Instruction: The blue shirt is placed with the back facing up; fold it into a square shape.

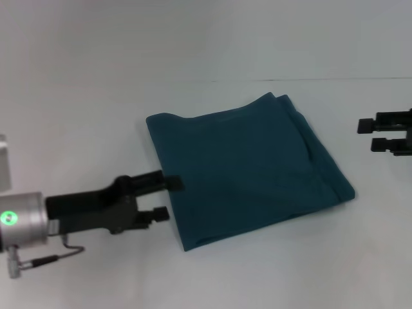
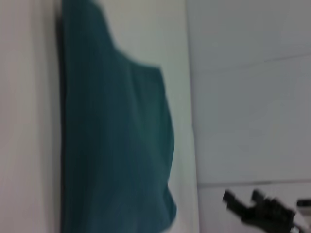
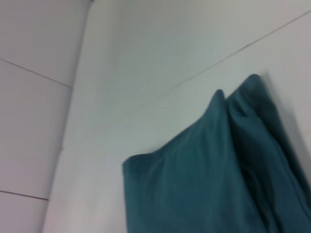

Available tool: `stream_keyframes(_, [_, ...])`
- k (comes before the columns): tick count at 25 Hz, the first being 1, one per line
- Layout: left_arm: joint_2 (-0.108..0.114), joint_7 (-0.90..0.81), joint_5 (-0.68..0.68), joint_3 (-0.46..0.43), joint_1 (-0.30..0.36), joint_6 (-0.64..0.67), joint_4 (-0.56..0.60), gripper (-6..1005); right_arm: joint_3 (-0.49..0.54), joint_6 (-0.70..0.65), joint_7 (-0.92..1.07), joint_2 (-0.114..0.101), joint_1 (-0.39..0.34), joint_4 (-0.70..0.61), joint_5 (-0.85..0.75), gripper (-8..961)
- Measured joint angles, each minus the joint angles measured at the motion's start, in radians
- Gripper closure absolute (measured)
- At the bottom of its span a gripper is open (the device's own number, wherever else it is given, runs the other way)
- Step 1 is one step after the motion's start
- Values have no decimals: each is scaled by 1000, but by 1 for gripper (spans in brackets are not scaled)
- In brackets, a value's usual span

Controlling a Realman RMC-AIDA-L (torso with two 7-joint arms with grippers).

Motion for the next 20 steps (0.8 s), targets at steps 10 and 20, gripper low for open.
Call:
stream_keyframes(10, [-23,-38,-2,155,-9,-205,-76,94,6,-22,-10,-12,10,-1,7,84])
stream_keyframes(20, [-17,-57,3,160,-16,-311,-87,94,10,-20,-3,-13,14,-2,13,67])
